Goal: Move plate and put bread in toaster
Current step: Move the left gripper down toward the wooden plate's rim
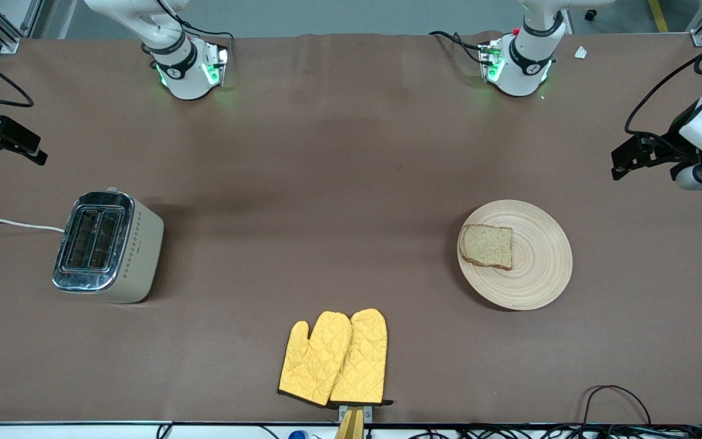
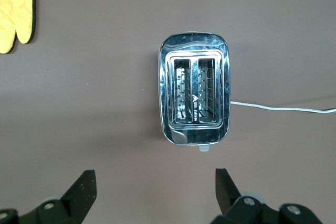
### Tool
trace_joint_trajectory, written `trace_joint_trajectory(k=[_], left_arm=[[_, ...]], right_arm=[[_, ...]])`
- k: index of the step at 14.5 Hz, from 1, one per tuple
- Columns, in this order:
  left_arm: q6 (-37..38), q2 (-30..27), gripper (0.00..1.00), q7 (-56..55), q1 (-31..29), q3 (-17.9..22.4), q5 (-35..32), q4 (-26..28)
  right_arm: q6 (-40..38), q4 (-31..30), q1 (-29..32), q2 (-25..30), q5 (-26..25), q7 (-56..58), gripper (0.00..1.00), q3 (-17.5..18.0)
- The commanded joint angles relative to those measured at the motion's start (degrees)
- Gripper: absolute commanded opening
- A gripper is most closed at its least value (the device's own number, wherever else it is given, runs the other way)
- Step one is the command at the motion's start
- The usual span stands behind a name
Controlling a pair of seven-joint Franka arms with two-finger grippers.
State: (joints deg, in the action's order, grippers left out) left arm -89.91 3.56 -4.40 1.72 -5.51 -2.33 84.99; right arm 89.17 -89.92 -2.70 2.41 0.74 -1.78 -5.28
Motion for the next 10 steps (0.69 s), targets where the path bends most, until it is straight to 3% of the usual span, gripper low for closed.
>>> trace_joint_trajectory(k=[1, 8, 10], left_arm=[[0.96, -0.31, 1.00, 0.26, -0.04, -0.20, 0.57, -0.62], [1.23, 1.09, 1.00, 0.53, -2.75, 0.15, 3.98, -0.61], [1.31, 2.67, 1.00, 0.97, -4.08, 0.15, 4.53, -0.62]], right_arm=[[-0.66, 0.98, 0.24, -0.57, -0.38, -0.32, 1.00, 0.10], [-0.49, 1.24, 0.24, -0.57, -1.09, -0.15, 1.00, 0.10], [-0.57, 2.81, -0.46, -0.48, -3.62, -0.15, 1.00, 0.27]])
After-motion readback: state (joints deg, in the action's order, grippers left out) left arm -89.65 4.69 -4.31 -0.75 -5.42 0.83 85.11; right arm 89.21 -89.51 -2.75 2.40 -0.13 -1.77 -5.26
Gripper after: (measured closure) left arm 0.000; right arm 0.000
